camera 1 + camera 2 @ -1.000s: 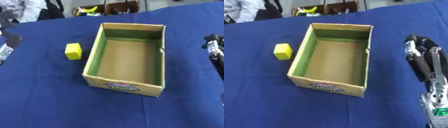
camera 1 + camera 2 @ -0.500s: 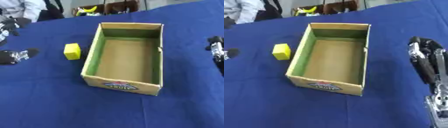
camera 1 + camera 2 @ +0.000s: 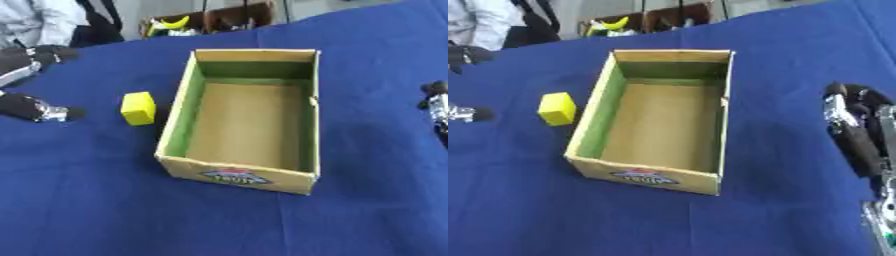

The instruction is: Pick up objects on the table and place them in the box.

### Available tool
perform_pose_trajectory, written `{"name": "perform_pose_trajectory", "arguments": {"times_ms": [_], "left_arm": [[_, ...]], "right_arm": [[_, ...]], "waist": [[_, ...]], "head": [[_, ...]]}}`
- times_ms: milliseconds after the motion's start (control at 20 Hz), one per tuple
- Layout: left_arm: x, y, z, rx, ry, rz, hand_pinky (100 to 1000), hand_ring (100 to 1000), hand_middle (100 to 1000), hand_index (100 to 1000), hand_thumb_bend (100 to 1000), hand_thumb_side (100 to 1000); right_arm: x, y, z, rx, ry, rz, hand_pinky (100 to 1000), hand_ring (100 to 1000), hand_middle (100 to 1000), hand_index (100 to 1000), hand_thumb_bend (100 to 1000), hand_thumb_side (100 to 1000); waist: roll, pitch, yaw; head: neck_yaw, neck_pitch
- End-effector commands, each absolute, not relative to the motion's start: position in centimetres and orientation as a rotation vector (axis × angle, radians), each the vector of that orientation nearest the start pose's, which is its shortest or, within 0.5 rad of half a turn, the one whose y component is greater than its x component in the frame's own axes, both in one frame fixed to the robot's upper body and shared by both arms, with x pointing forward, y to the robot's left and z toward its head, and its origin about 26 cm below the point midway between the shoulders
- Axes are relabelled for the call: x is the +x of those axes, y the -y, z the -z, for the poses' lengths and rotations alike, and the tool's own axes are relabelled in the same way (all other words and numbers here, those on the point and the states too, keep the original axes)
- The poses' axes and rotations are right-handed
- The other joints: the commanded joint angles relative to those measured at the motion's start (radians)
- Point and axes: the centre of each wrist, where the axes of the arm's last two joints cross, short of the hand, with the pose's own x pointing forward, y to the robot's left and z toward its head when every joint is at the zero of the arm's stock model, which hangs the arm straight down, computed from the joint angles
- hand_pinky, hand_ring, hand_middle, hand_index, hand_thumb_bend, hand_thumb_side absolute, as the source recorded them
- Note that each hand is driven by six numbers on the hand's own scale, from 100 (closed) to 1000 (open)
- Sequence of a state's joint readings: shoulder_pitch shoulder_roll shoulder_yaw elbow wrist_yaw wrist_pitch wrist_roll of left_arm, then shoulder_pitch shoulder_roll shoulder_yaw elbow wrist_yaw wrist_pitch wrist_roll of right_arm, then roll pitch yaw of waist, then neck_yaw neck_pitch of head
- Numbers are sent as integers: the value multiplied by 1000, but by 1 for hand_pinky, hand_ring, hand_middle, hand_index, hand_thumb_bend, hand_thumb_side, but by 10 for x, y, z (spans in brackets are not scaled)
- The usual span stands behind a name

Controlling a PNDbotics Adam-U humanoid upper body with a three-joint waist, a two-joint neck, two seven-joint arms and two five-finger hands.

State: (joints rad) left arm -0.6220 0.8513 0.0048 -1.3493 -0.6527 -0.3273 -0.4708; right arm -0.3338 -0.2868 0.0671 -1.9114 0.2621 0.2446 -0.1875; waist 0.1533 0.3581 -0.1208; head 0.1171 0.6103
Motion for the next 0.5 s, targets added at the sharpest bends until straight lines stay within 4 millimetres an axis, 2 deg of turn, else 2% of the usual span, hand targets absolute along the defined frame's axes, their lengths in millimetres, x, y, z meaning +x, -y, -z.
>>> {"name": "perform_pose_trajectory", "arguments": {"times_ms": [50,250,500], "left_arm": [[387,-422,-276,1036,1392,1547,725,894,946,1000,643,776],[399,-416,-286,968,1366,1561,717,892,951,1000,595,745],[414,-405,-288,916,1384,1570,715,888,951,1000,606,736]], "right_arm": [[314,237,-192,-523,2055,-302,899,970,535,723,100,755],[314,236,-194,-513,2065,-311,899,970,535,723,100,755],[313,233,-197,-499,2080,-321,899,971,536,724,100,756]], "waist": [[-2,-16,-4],[0,-15,-15],[3,-12,-25]], "head": [[13,-17],[20,-21],[29,-24]]}}
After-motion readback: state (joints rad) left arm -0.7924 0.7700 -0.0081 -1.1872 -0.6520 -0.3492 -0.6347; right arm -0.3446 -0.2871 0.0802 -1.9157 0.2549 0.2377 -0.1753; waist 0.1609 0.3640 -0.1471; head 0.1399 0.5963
